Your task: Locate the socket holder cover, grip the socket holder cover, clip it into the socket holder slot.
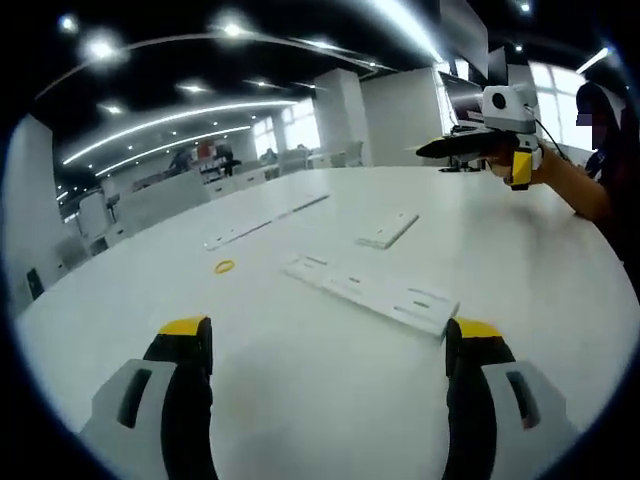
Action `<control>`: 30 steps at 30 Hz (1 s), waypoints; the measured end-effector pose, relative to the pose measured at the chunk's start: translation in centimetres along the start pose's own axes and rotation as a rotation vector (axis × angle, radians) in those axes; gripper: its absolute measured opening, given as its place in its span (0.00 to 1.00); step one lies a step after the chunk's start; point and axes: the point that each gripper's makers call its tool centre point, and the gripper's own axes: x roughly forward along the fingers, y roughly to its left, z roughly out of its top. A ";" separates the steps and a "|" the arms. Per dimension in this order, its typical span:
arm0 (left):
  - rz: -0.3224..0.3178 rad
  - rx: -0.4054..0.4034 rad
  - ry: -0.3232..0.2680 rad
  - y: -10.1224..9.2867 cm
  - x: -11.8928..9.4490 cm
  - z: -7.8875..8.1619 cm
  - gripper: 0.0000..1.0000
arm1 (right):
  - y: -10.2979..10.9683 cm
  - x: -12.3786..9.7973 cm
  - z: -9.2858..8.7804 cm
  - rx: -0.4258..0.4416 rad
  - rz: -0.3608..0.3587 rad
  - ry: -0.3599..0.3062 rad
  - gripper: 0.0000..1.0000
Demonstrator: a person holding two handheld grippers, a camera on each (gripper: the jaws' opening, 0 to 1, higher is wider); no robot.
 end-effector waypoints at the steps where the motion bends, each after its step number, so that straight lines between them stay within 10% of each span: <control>1: 0.003 -0.002 0.000 0.1 0.1 0.0 0.95 | 0.0 0.0 0.0 -0.001 0.002 0.000 0.95; 30: 0.065 -0.026 -0.006 1.7 1.8 0.3 0.95 | 0.5 0.4 -0.1 -0.003 0.022 0.011 0.94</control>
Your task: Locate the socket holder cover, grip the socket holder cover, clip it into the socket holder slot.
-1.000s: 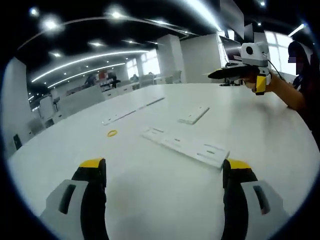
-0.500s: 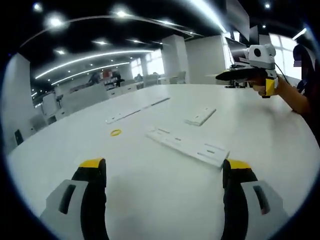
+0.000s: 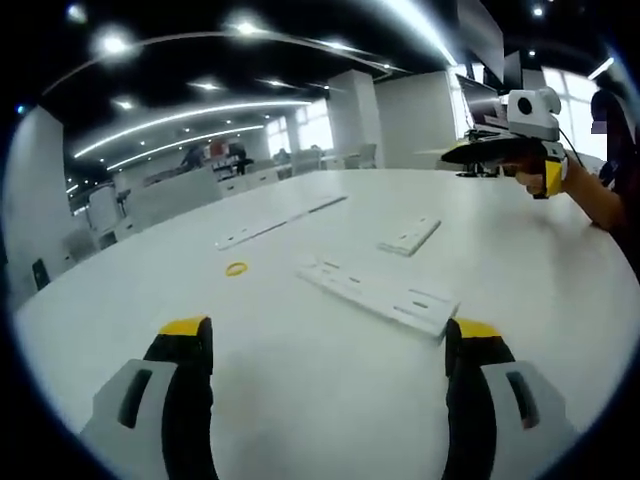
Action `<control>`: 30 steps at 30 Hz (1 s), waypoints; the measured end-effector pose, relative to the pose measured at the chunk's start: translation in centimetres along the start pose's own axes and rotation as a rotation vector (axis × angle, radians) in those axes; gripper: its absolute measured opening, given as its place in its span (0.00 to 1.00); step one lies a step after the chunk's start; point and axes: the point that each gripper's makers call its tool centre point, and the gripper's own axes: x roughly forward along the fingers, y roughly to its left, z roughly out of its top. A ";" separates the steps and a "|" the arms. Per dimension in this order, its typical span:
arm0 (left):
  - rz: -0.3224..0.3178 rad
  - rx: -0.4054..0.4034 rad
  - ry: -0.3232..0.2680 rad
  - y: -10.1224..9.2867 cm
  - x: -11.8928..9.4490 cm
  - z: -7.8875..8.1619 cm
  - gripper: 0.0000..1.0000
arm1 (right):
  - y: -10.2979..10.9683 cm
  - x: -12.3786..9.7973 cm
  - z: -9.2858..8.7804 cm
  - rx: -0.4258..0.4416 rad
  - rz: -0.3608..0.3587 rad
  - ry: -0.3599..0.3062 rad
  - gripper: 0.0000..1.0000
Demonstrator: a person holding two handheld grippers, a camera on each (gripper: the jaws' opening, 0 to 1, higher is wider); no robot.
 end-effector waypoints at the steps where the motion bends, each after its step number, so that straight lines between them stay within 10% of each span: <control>1: 0.004 0.001 0.000 0.1 0.0 0.0 0.95 | 0.0 0.0 0.0 -0.001 0.001 0.001 0.94; 30: 0.065 -0.019 0.004 1.1 0.1 0.0 0.90 | 0.3 0.1 -0.2 -0.005 0.003 0.010 0.93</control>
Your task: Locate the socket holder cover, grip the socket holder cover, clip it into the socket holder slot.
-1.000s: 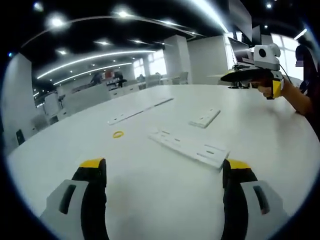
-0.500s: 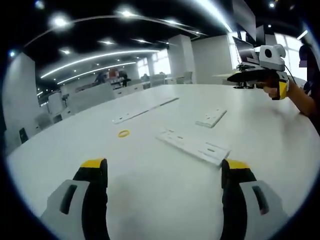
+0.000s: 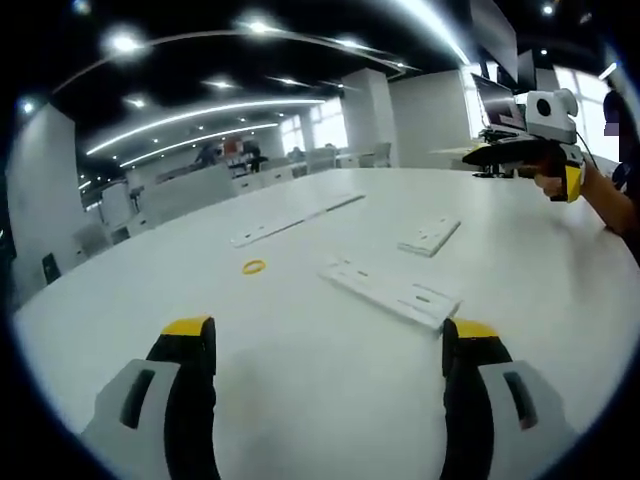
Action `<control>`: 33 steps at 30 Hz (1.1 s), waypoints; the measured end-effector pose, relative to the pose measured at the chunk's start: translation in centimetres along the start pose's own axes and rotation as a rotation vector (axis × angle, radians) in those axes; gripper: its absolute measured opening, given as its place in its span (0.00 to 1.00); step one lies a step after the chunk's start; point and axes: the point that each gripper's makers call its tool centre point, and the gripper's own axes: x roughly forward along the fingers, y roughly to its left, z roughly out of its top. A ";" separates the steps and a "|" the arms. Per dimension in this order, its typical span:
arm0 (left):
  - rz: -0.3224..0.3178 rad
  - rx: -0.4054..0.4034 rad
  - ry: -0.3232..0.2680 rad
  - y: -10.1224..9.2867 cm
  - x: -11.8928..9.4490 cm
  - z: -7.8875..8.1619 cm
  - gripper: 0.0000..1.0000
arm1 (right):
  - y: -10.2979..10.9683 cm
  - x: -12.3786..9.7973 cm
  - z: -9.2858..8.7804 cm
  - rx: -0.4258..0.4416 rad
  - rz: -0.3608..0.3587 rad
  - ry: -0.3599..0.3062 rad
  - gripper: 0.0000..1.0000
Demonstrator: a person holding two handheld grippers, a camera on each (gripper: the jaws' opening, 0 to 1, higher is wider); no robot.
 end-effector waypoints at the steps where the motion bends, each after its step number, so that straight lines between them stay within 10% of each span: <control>1: 0.002 -0.004 -0.004 0.0 0.0 0.1 0.90 | 0.0 0.0 0.0 0.000 0.000 -0.001 0.93; 33: 0.084 -0.036 0.000 1.2 0.6 0.6 0.94 | 0.0 0.0 0.4 -0.005 0.004 -0.004 0.93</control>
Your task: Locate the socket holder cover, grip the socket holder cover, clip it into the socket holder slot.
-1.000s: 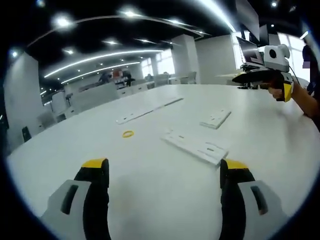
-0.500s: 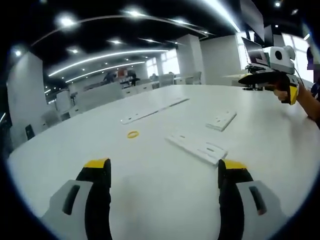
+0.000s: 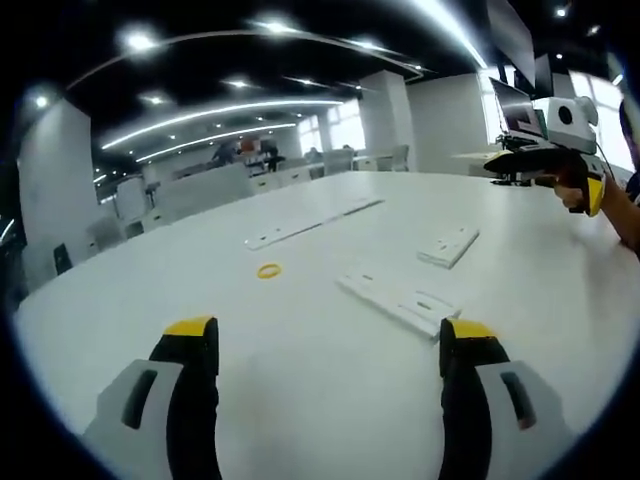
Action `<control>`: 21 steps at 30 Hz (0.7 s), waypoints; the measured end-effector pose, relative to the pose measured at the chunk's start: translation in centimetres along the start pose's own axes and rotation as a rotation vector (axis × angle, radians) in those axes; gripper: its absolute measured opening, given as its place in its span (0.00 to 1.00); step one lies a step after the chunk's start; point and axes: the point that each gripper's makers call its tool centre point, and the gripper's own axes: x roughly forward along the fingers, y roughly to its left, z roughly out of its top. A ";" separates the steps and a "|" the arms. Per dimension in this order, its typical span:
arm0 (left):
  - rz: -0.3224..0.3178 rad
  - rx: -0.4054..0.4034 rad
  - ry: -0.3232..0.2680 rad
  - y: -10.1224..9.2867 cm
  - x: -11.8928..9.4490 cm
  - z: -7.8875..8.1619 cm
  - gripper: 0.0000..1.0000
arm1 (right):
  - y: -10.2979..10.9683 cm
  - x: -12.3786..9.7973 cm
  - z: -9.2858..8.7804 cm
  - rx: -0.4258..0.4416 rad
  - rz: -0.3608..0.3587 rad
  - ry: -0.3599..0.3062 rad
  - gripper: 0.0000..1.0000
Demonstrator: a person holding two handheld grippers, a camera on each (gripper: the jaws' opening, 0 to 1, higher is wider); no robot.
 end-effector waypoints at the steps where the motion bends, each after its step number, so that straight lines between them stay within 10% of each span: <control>1: 0.000 -0.001 0.001 0.0 0.0 0.0 0.94 | 0.0 0.0 0.0 0.000 0.000 0.000 0.93; 21: -0.055 0.010 -0.107 -2.0 -1.7 3.3 0.91 | -0.1 -0.2 0.3 0.010 -0.002 -0.018 0.93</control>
